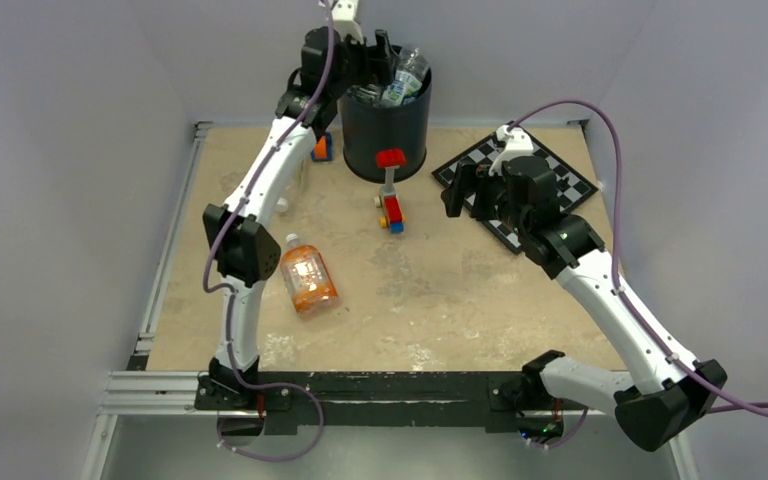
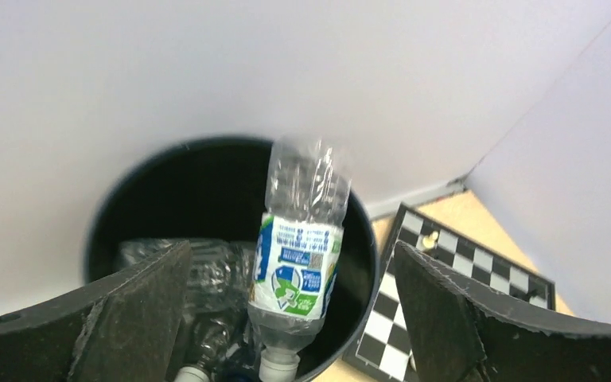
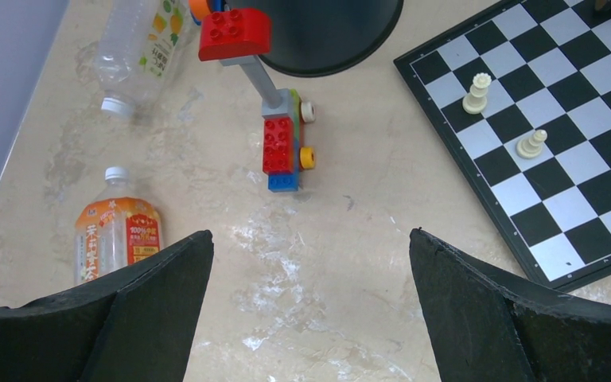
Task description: Put the plastic bottles in the bin
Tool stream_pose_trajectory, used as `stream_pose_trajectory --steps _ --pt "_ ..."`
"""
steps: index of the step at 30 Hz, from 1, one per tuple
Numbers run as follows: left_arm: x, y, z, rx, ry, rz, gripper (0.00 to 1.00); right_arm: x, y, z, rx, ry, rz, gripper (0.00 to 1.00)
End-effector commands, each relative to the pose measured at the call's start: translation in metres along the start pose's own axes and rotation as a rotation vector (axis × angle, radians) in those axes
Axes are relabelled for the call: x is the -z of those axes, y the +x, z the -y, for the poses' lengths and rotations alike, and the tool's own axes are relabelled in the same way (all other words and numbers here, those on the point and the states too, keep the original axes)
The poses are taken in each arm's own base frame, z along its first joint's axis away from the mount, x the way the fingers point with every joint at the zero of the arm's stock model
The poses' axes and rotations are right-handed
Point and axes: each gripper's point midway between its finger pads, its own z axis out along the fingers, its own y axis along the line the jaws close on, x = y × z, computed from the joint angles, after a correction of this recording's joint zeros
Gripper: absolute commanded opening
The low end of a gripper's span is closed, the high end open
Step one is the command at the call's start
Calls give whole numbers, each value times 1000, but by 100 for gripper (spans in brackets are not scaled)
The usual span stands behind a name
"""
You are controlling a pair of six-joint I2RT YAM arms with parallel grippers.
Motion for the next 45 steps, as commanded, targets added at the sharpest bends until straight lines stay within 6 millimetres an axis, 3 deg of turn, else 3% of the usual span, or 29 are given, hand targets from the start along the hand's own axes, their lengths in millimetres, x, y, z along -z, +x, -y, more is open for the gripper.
stream_pose_trajectory --steps 1,6,12,15,21,26,29,32,35,42,45 --pt "50 -92 -1 -43 -90 182 100 10 -31 -12 -19 -40 97 97" --pt "61 -82 -42 33 -268 119 100 14 -33 -13 -31 -48 108 97" --pt "60 -30 -96 200 -387 -47 91 16 -40 -17 -33 -65 123 97" --pt "53 -13 -105 219 -416 -79 85 15 -41 -19 -32 -75 122 97" --pt "36 12 -117 236 -447 -104 82 15 -40 -22 -35 -90 117 97" --pt "20 29 -112 265 -405 -120 77 15 -37 -22 -36 -90 110 97" --pt "17 38 -113 254 -408 -141 57 16 -38 -22 -40 -91 114 97" --pt "23 35 -111 240 -406 -146 26 15 -38 -22 -43 -90 115 97" --pt "35 19 -107 209 -415 -117 1 14 -38 -23 -45 -95 112 97" --pt "73 -23 -102 156 -522 -38 0 13 -37 -26 -52 -110 109 97" --pt "89 -20 -104 197 -588 -30 0 14 -37 -27 -59 -119 113 97"
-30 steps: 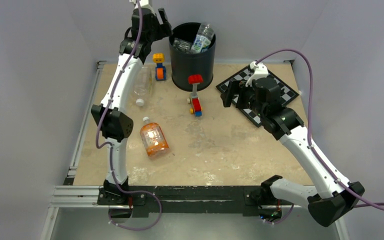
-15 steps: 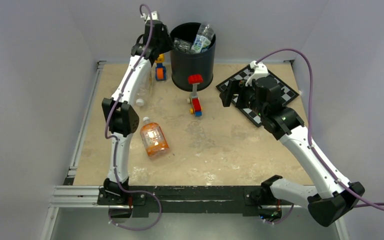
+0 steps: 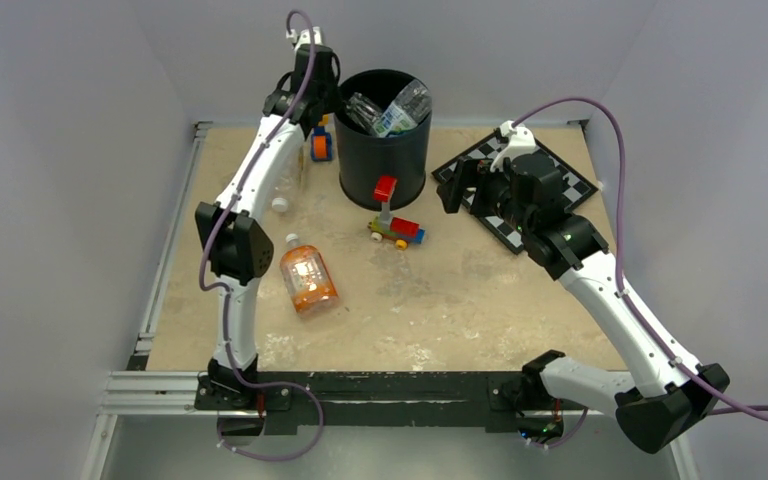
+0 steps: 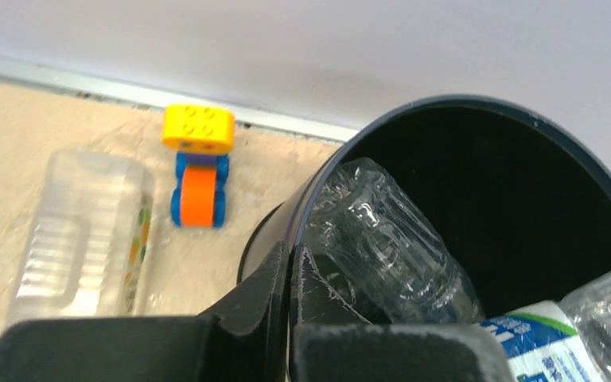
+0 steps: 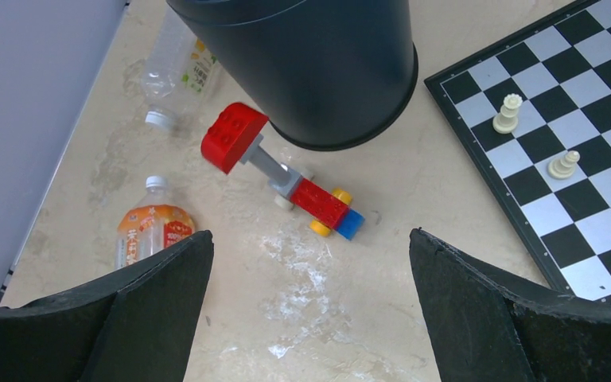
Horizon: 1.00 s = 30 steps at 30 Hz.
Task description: Put the plastic bottles in the bin
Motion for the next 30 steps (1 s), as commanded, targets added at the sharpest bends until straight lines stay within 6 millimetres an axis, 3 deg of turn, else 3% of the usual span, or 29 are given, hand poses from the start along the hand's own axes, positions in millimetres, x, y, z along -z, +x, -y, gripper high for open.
stream_pose_trajectory --steps 1,3,6,7,8,12,15,17,19,22,30 --pt "57 -62 -10 102 -76 185 0 7 -22 -14 -25 -53 72 97" --pt "51 -54 -10 113 -78 167 4 7 -22 -16 -30 -62 68 97" --pt "48 -47 -6 107 -67 118 70 9 -21 -16 -33 -66 63 96" --pt "49 -49 -3 103 -54 117 88 10 -21 -16 -33 -65 65 96" --pt "53 -53 0 101 -35 123 98 11 -21 -15 -34 -60 70 96" --pt "76 -81 -8 51 -64 197 100 14 -21 -14 -36 -54 71 96" --pt "88 -88 -44 -18 -204 213 100 17 -22 -13 -36 -54 78 96" --pt "87 -75 -78 -49 -291 153 100 18 -23 -13 -37 -51 82 96" --pt "86 -54 -111 -37 -354 66 100 18 -22 -12 -37 -50 82 96" --pt "79 -17 -142 -61 -349 -58 100 16 -19 -12 -35 -53 77 96" --pt "70 85 -172 -160 -300 -375 100 13 -18 -14 -27 -66 71 97"
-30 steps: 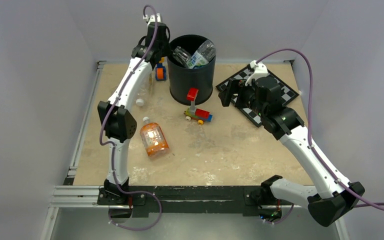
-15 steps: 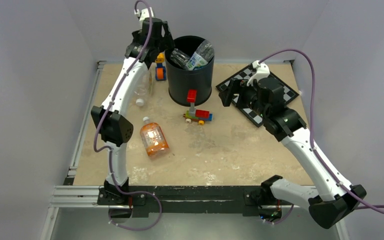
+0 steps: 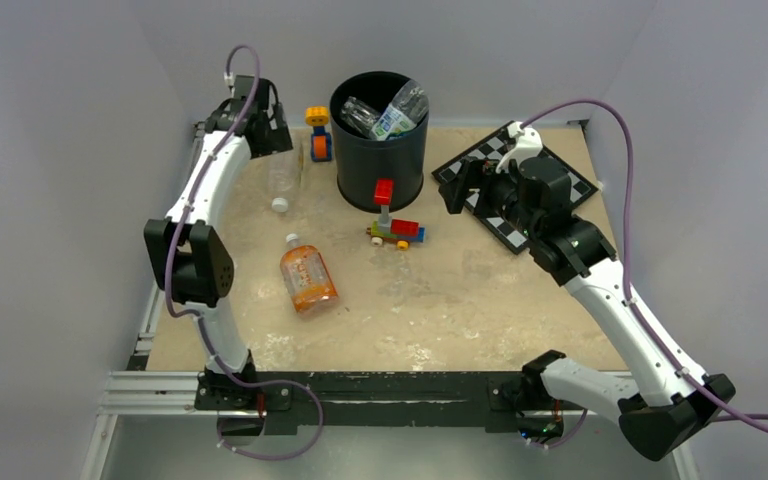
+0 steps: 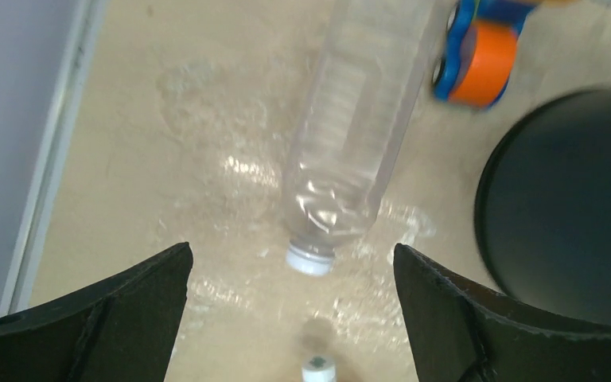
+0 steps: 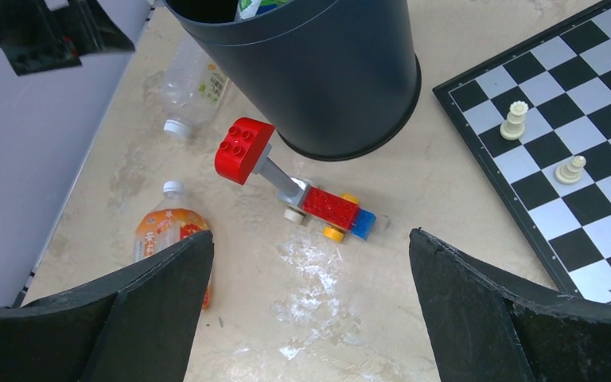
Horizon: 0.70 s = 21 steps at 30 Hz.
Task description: Put the plastic bottles in the bin
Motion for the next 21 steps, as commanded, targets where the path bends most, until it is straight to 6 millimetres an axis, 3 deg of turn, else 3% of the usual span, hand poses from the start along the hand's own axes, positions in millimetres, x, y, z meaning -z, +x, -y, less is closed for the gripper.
stream_pose_trajectory --steps 1,4,12,17,21 --pt "-9 50 14 -119 74 -139 100 0 -9 -9 -8 -43 33 96" --pt "-25 54 19 -152 75 -152 100 1 -7 -11 -6 -54 28 96" --pt "-73 37 39 -219 73 -165 100 7 -7 -5 -8 -32 41 97" --pt "-85 36 44 -209 74 -151 100 9 -6 -5 -6 -30 39 97" --pt "-90 30 31 -216 -3 -123 100 9 -8 -5 4 -26 38 97"
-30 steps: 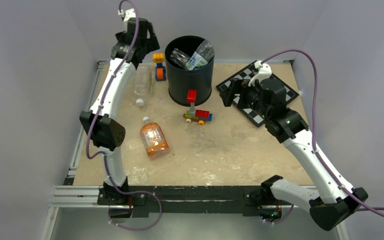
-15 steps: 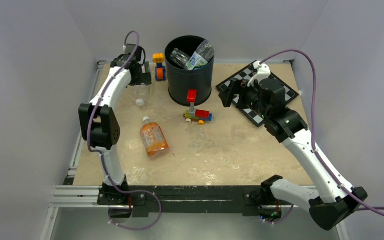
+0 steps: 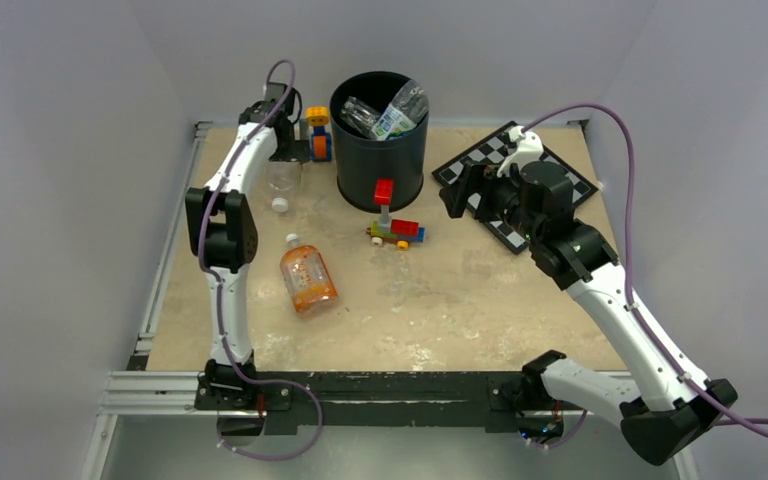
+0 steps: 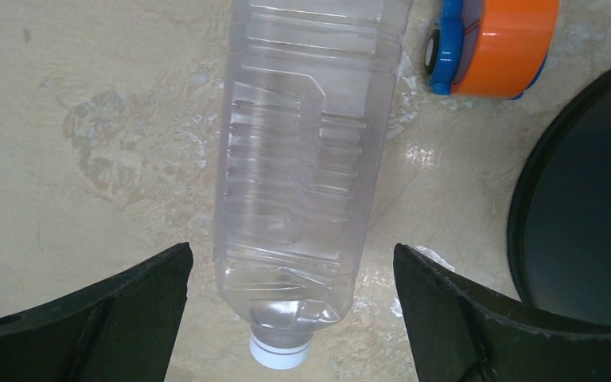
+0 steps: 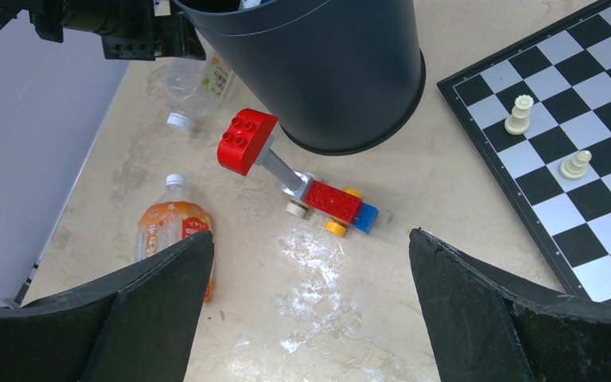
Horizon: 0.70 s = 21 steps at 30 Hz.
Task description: Put the plastic bottles in the bin
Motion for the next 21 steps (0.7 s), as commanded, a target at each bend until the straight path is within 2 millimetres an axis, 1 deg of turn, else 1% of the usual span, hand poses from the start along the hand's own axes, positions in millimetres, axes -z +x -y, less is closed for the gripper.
stream_pose_trajectory --steps 1,3,9,10,15,19,20,21 --pt "12 -28 -18 1 -64 85 100 4 -13 -4 6 -12 43 97" --pt "7 -24 -13 -10 -23 64 100 4 -13 -4 7 -12 44 97" --pt "-22 -8 -3 -12 36 -28 100 2 -14 -5 9 -14 42 97" --pt "-24 -7 -2 -10 46 -32 100 3 -14 -5 9 -14 44 97" --pt "-28 -6 2 -2 99 -54 100 3 -13 -5 9 -13 43 97" --pt "-30 -1 2 14 126 -82 100 4 -15 -5 8 -14 49 97" --pt "-31 1 3 17 133 -89 99 4 -16 -5 6 -13 51 97" --pt "-30 2 2 21 133 -93 96 4 -15 -5 7 -13 49 97"
